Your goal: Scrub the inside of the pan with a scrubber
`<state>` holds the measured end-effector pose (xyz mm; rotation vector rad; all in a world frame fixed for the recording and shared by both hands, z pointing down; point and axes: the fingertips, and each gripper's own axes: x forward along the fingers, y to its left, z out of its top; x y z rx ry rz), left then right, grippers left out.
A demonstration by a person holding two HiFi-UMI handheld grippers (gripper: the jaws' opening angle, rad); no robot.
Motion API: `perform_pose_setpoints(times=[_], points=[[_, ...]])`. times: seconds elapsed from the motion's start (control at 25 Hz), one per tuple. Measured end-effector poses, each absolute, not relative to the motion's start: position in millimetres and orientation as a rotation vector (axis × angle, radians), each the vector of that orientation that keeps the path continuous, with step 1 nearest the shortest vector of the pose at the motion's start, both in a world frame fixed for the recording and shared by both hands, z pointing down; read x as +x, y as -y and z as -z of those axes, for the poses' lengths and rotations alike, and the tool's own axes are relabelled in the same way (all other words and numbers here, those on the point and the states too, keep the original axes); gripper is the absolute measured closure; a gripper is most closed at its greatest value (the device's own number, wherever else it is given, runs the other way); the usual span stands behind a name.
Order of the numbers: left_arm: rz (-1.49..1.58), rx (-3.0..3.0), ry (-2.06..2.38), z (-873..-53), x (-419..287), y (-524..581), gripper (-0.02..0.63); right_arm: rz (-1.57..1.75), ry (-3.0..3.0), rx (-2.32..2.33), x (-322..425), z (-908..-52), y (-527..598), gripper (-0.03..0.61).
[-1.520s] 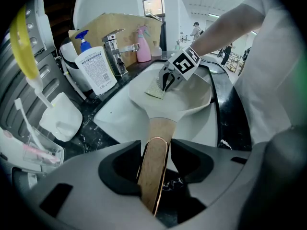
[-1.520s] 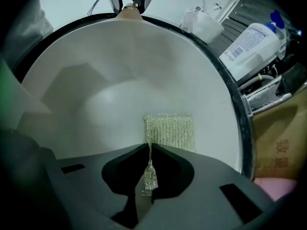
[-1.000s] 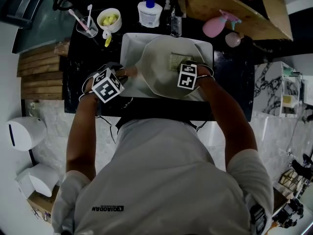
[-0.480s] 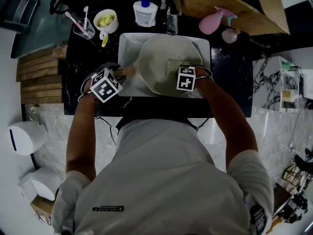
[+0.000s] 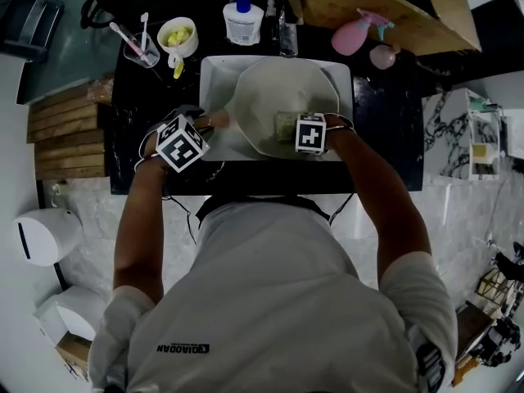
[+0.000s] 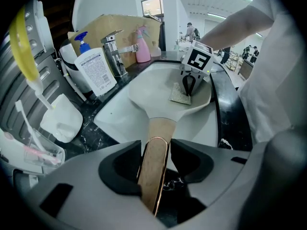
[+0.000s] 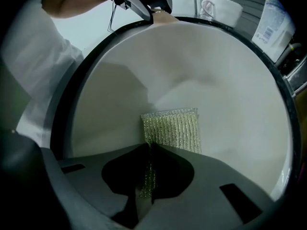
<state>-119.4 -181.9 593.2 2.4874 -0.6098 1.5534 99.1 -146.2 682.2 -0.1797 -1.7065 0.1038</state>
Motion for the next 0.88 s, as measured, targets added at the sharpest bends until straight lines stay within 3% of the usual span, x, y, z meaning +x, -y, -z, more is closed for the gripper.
perform_pose_setpoints(times=[0.48, 0.88], points=[[-1.545, 2.490, 0.605, -592.5, -119.0, 181.6, 0.414, -0.382, 1.831, -0.041, 84.8, -650.3, 142.8, 0.522], [-1.531, 2.483, 0.606, -590.7, -117.9, 181.6, 0.413, -0.618, 2.308, 0.927, 67.5, -546.3, 187.6, 0.520]])
